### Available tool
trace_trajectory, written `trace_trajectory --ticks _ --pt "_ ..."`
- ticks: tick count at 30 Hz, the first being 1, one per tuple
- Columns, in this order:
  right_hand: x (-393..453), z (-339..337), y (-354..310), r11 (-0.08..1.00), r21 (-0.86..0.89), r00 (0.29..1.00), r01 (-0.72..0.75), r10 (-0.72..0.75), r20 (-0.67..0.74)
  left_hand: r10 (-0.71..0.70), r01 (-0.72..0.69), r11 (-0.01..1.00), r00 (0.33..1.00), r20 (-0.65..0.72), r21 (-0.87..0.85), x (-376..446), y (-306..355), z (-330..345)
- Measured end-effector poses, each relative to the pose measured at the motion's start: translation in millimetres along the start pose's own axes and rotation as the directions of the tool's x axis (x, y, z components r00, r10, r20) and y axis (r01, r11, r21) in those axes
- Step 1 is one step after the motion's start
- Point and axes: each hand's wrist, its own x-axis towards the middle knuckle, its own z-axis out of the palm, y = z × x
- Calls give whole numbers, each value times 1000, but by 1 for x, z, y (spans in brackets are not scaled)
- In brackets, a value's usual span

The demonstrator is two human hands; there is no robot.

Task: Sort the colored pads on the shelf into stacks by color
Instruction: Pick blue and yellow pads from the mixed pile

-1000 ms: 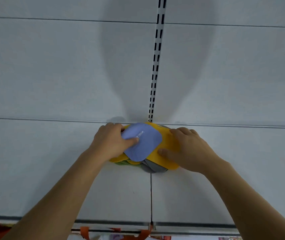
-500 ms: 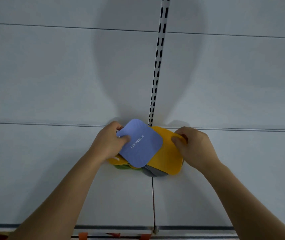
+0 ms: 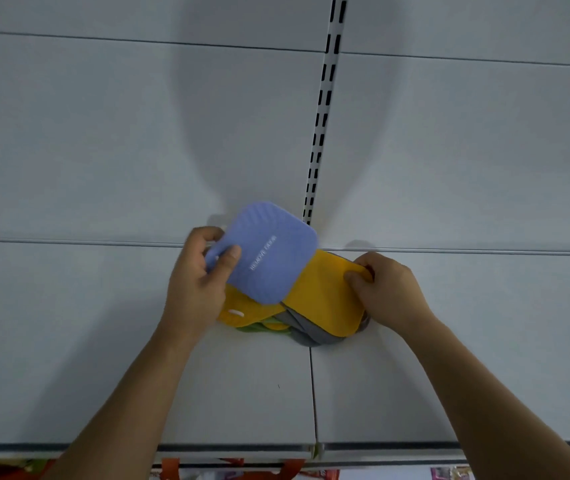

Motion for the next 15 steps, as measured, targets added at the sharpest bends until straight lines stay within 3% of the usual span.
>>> trace_trajectory --ticks 2,5,8,11,13,15 --pt "1 -2 -2 999 36 1000 -18 18 -1 -89 89 996 996 -16 -32 8 0 -9" --pt "-5 -12 -9 996 87 999 -18 21 -38 -190 183 979 980 67 88 14 -2 -8" --pt "-18 -35 -22 984 173 978 38 -1 -209 -275 269 960 958 80 77 14 -10 -2" --pt "-35 -59 -42 968 203 905 147 -49 -421 -316 313 948 946 71 50 14 -12 -2" --pt "-47 -62 -55 943 145 825 300 -180 -536 -310 305 950 948 67 70 15 -9 -1" --pt "-55 -51 -55 897 -26 753 442 -387 -532 -312 307 949 947 74 74 14 -5 0"
